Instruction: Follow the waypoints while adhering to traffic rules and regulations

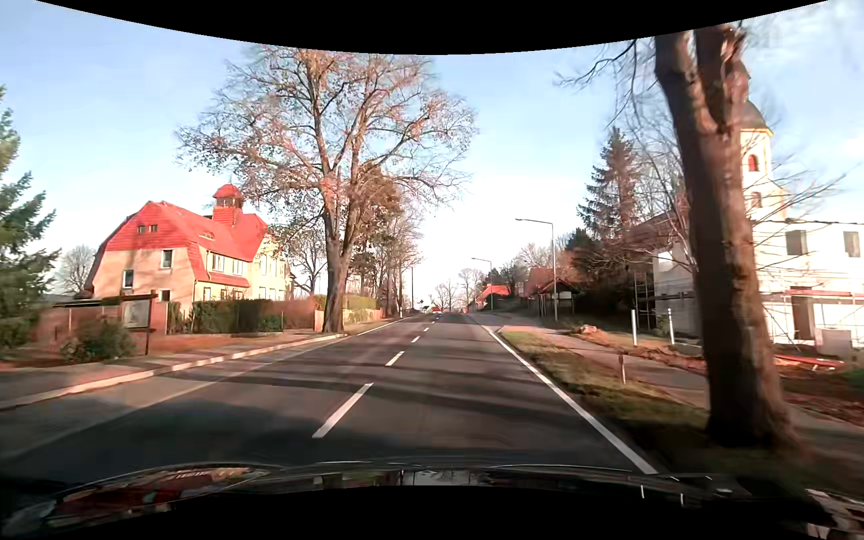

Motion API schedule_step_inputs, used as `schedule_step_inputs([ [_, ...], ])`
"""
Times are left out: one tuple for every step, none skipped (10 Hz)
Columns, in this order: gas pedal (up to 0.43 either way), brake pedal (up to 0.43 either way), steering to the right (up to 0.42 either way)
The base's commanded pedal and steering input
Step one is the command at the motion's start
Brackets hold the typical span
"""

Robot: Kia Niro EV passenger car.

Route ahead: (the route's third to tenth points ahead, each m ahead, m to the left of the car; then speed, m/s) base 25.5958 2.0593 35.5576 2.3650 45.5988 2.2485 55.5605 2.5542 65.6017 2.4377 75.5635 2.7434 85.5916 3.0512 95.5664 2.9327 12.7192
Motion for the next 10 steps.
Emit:
schedule_step_inputs([
  [0.150, 0.000, -0.002],
  [0.150, 0.000, -0.002],
  [0.150, 0.000, -0.003],
  [0.150, 0.000, -0.004],
  [0.150, 0.000, -0.004],
  [0.150, 0.000, -0.004],
  [0.150, 0.000, -0.004],
  [0.150, 0.000, -0.004],
  [0.150, 0.000, -0.003],
  [0.150, 0.000, -0.003],
])
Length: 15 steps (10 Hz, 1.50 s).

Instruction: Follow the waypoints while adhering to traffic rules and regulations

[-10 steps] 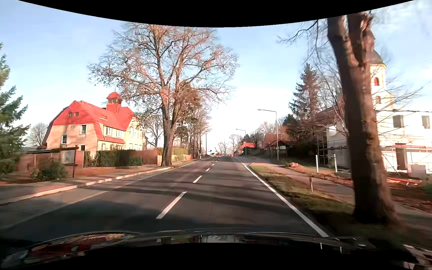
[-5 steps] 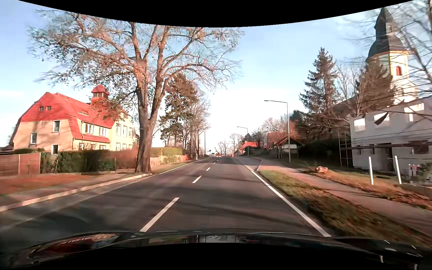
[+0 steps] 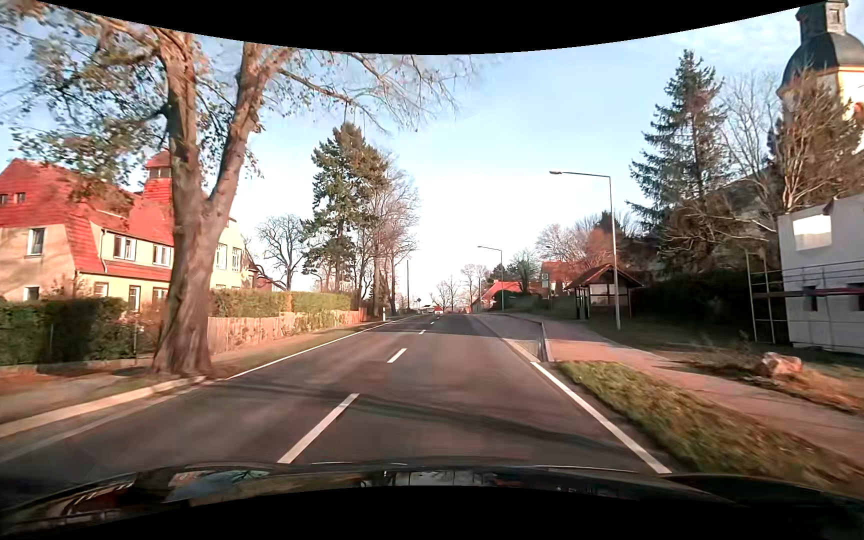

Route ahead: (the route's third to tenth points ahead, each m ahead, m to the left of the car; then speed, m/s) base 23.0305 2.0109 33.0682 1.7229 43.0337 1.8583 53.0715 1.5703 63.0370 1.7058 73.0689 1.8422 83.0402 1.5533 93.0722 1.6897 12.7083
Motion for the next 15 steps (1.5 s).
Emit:
schedule_step_inputs([
  [0.150, 0.000, -0.004],
  [0.150, 0.000, -0.004],
  [0.150, 0.000, -0.004],
  [0.150, 0.000, -0.004],
  [0.150, 0.000, -0.004],
  [0.150, 0.000, -0.004],
  [0.150, 0.000, -0.004],
  [0.150, 0.000, -0.004],
  [0.150, 0.000, -0.004],
  [0.157, 0.000, -0.004],
  [0.157, 0.000, -0.004],
  [0.169, 0.000, -0.002],
  [0.169, 0.000, 0.001],
  [0.169, 0.000, 0.001],
  [0.169, 0.000, 0.002],
])
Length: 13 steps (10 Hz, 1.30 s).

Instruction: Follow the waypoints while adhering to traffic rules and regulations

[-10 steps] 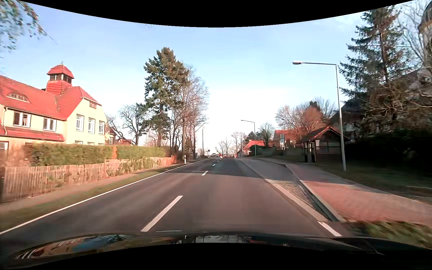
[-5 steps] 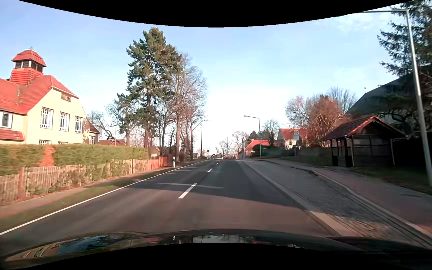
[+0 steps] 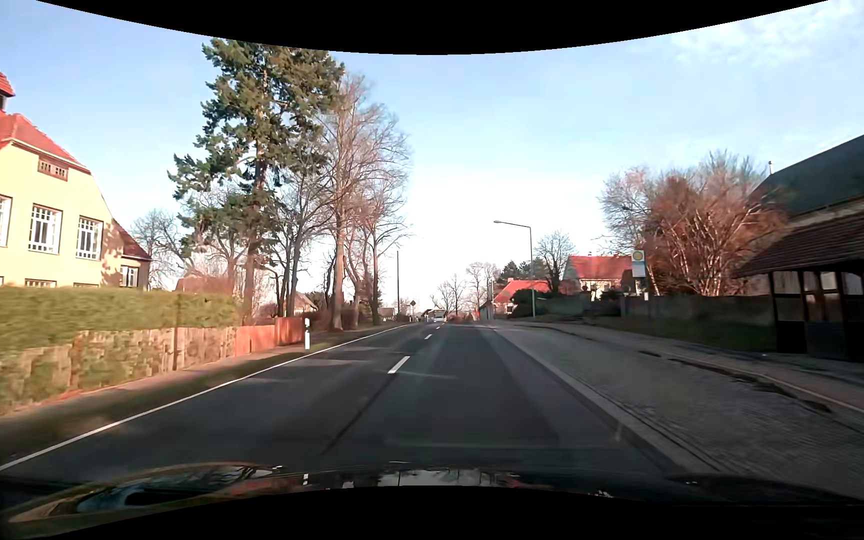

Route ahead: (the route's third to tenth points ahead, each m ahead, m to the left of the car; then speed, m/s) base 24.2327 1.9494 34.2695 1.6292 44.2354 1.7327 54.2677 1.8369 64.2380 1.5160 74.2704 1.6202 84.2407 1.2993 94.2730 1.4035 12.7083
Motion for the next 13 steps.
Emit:
schedule_step_inputs([
  [0.169, 0.000, 0.003],
  [0.169, 0.000, 0.004],
  [0.169, 0.000, 0.004],
  [0.169, 0.000, 0.004],
  [0.169, 0.000, 0.004],
  [0.169, 0.000, 0.004],
  [0.169, 0.000, 0.004],
  [0.169, 0.000, 0.004],
  [0.169, 0.000, 0.004],
  [0.169, 0.000, 0.004],
  [0.169, 0.000, 0.003],
  [0.169, 0.000, 0.003],
  [0.157, 0.000, 0.002],
])
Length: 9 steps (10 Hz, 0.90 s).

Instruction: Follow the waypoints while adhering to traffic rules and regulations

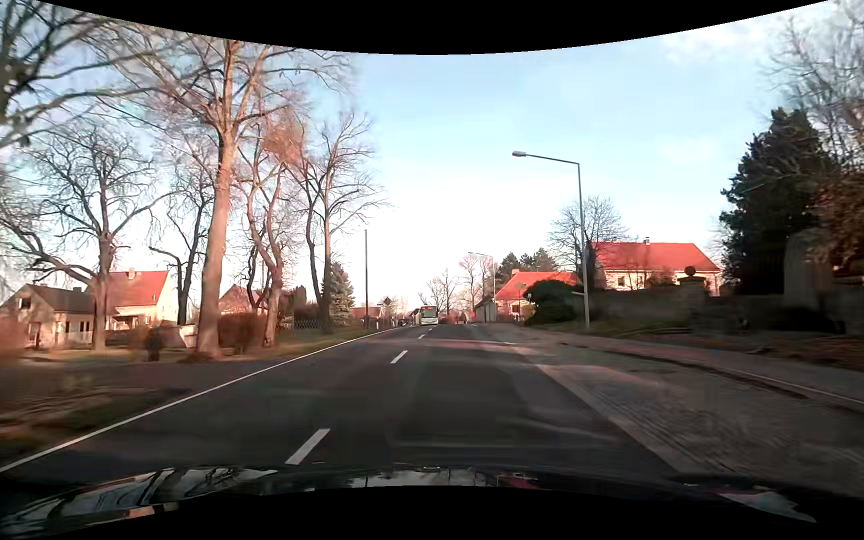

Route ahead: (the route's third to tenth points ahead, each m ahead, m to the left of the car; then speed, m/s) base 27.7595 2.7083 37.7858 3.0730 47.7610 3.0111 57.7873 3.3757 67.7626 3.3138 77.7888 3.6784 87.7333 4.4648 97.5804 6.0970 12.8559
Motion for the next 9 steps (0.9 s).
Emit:
schedule_step_inputs([
  [0.157, 0.000, 0.001],
  [0.150, 0.000, -0.001],
  [0.138, 0.000, -0.002],
  [0.130, 0.000, -0.003],
  [0.130, 0.000, -0.003],
  [0.118, 0.000, -0.003],
  [0.110, 0.000, -0.004],
  [0.110, 0.000, -0.004],
  [0.110, 0.000, -0.004],
])
